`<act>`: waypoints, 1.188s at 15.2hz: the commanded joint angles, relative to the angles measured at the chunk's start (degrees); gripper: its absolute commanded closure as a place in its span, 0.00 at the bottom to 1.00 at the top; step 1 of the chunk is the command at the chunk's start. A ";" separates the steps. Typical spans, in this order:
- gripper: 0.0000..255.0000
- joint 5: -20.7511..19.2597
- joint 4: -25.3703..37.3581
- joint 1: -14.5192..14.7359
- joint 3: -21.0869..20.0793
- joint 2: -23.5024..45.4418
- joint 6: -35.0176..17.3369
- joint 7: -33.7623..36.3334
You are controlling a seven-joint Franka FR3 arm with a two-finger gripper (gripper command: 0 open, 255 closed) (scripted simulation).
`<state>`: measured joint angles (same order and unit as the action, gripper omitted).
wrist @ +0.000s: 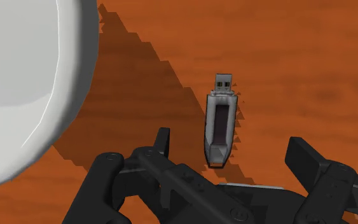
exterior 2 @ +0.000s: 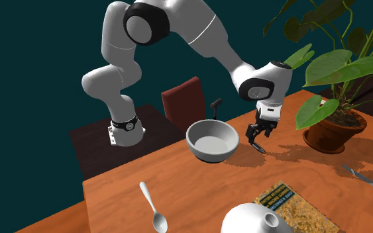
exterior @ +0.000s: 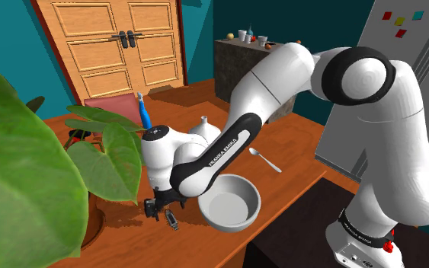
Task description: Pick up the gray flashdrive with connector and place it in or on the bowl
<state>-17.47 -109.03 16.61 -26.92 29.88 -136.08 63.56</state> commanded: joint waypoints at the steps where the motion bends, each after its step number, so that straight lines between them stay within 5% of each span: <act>1: 0.00 -0.64 0.12 0.34 0.49 1.08 -0.92 0.35; 12: 0.00 -1.47 0.20 0.85 1.14 2.53 -2.21 0.87; 13: 1.00 -1.47 0.20 0.85 1.14 2.53 -2.21 0.87; 18: 1.00 -1.47 0.20 0.85 1.14 2.53 -2.21 0.87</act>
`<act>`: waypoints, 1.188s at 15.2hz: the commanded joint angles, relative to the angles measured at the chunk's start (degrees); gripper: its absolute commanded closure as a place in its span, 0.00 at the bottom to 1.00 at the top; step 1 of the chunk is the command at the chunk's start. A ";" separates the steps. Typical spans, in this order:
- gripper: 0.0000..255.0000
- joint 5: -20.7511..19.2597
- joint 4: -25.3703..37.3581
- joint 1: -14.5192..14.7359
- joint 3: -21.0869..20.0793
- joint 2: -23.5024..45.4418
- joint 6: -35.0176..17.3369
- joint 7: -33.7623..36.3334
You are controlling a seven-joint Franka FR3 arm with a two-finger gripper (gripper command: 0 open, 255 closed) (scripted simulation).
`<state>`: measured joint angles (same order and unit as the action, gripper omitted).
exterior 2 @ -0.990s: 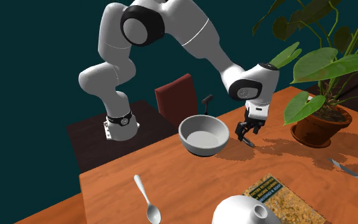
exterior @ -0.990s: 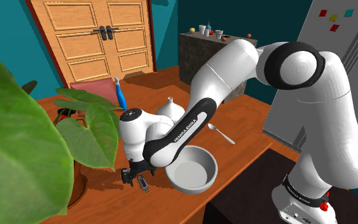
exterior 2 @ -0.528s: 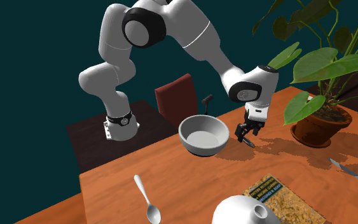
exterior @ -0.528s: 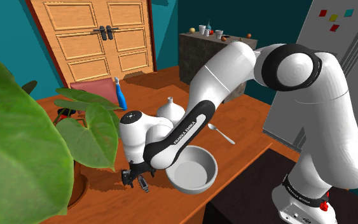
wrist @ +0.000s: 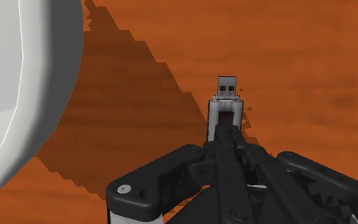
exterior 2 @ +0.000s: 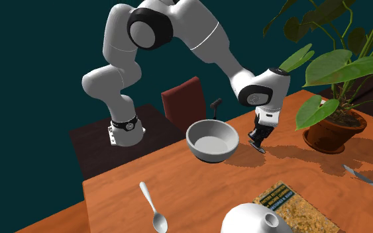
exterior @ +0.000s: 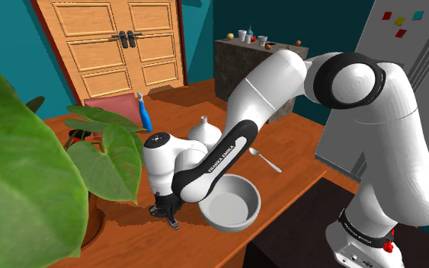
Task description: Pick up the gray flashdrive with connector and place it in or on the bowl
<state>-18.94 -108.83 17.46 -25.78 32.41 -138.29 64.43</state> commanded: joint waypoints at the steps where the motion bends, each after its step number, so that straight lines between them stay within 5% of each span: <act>1: 1.00 0.00 0.00 0.00 0.00 0.00 0.00 0.00; 4: 1.00 0.00 0.00 0.00 0.00 0.00 0.00 0.00; 5: 0.00 0.00 0.00 0.00 0.00 0.00 0.00 0.00; 8: 0.00 -0.09 6.37 -0.31 -0.58 0.61 8.01 -5.17; 18: 0.00 -2.14 6.15 0.77 1.03 4.44 4.14 -3.94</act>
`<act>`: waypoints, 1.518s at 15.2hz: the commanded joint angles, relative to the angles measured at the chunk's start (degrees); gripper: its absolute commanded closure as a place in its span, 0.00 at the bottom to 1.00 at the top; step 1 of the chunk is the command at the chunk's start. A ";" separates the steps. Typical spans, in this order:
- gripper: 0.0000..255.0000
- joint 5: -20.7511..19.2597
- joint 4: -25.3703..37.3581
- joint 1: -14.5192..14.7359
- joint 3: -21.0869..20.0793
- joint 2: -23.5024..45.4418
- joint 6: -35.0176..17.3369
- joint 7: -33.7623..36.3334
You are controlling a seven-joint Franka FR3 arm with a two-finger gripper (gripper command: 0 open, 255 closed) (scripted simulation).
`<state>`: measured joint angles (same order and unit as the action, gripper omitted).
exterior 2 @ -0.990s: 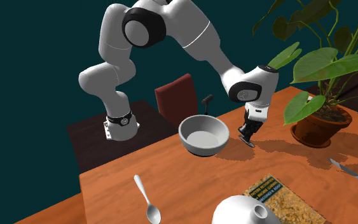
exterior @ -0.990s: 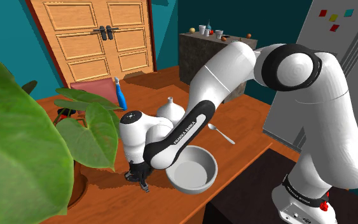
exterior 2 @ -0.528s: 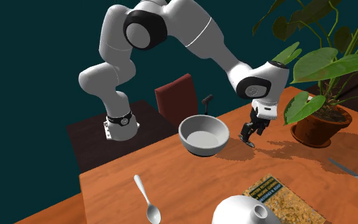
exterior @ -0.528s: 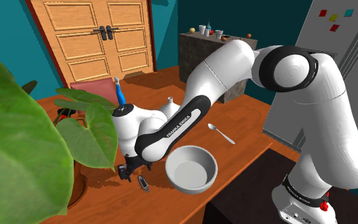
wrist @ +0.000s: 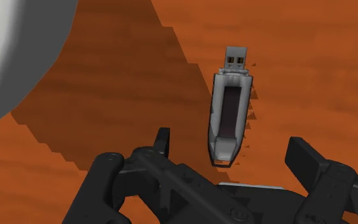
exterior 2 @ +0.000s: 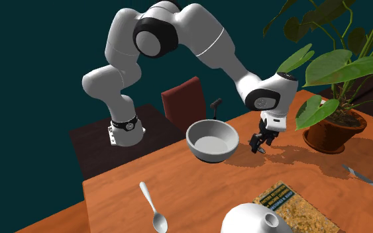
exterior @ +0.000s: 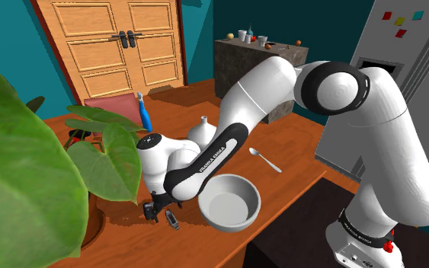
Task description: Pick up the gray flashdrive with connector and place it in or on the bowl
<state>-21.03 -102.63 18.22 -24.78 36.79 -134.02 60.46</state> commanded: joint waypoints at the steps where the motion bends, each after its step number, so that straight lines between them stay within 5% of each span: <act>1: 0.00 -0.05 -0.05 0.01 0.04 0.06 -0.12 0.03; 5: 0.00 -0.05 -0.05 0.01 0.03 0.06 -0.12 0.02; 6: 1.00 -0.05 -0.05 0.01 0.03 0.06 -0.12 0.02; 23: 1.00 2.13 0.06 -1.20 -1.68 -4.06 3.90 -1.30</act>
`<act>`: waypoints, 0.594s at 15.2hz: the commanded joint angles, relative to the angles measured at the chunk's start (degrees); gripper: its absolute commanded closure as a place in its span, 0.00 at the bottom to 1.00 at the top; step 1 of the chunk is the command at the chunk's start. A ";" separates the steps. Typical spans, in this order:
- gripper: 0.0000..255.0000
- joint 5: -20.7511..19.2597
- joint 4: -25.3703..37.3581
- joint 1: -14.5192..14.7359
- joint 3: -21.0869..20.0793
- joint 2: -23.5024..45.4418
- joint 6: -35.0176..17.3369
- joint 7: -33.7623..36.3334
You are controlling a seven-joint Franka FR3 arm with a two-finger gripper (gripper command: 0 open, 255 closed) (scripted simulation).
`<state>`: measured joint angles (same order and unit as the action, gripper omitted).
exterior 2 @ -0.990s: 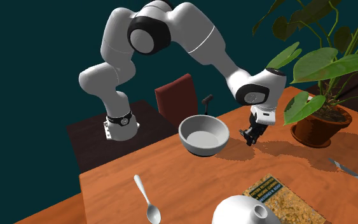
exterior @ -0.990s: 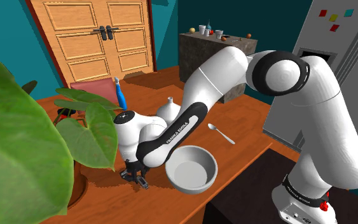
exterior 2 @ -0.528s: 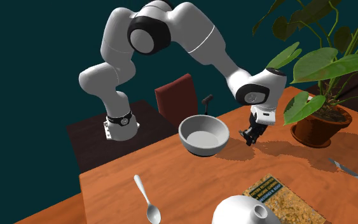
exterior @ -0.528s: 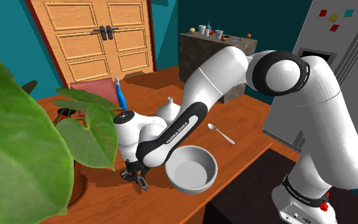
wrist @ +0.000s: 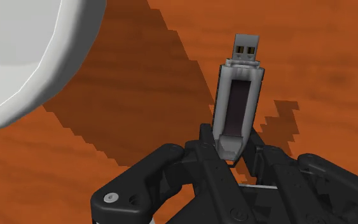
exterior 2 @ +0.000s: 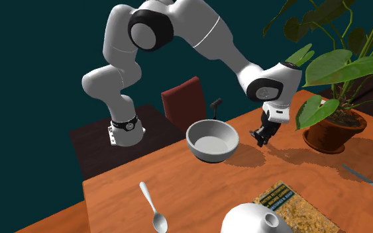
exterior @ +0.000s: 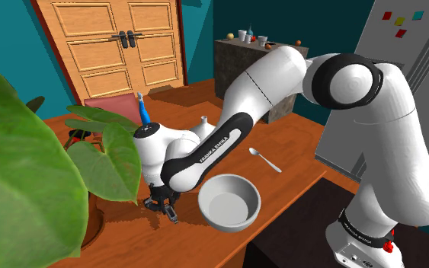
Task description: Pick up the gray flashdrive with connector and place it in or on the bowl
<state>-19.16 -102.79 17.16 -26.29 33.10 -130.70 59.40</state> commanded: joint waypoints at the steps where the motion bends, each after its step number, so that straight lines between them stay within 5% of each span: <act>1: 1.00 0.53 0.29 -0.28 -0.37 -0.86 1.10 -0.40; 9: 1.00 2.67 1.34 -1.24 -1.79 -4.49 5.49 -1.73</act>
<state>-16.80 -101.48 16.15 -27.90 29.16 -125.76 57.93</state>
